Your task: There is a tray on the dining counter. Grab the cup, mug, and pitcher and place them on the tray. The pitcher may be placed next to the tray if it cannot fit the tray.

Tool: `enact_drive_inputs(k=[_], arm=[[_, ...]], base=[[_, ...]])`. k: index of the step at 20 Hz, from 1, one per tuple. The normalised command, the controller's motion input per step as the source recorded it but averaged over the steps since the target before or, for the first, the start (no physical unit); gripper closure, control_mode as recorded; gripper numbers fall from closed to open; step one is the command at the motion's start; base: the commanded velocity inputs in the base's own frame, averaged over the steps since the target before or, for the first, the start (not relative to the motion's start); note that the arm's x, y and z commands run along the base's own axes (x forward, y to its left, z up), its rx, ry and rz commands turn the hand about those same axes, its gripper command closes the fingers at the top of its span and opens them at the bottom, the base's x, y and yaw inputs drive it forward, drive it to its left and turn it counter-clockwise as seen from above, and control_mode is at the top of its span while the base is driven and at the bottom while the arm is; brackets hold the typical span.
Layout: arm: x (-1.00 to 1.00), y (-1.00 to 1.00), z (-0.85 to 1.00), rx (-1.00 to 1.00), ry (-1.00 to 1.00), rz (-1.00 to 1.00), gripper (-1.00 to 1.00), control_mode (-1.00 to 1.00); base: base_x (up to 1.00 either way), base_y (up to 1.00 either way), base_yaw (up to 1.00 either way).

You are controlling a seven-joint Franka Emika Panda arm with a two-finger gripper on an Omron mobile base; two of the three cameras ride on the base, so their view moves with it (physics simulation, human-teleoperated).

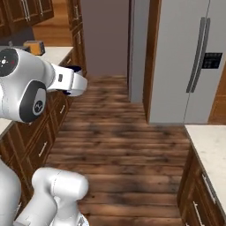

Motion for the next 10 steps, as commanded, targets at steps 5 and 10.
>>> enact_drive_inputs(k=[5, 10], arm=[[0.0, 0.0, 0.0, 0.0, 0.0, 0.0, 1.0, 1.0], [0.0, 0.0, 0.0, 0.0, 0.0, 0.0, 1.0, 1.0]], base=[[1.0, 0.0, -0.14], [1.0, 0.0, -0.24]])
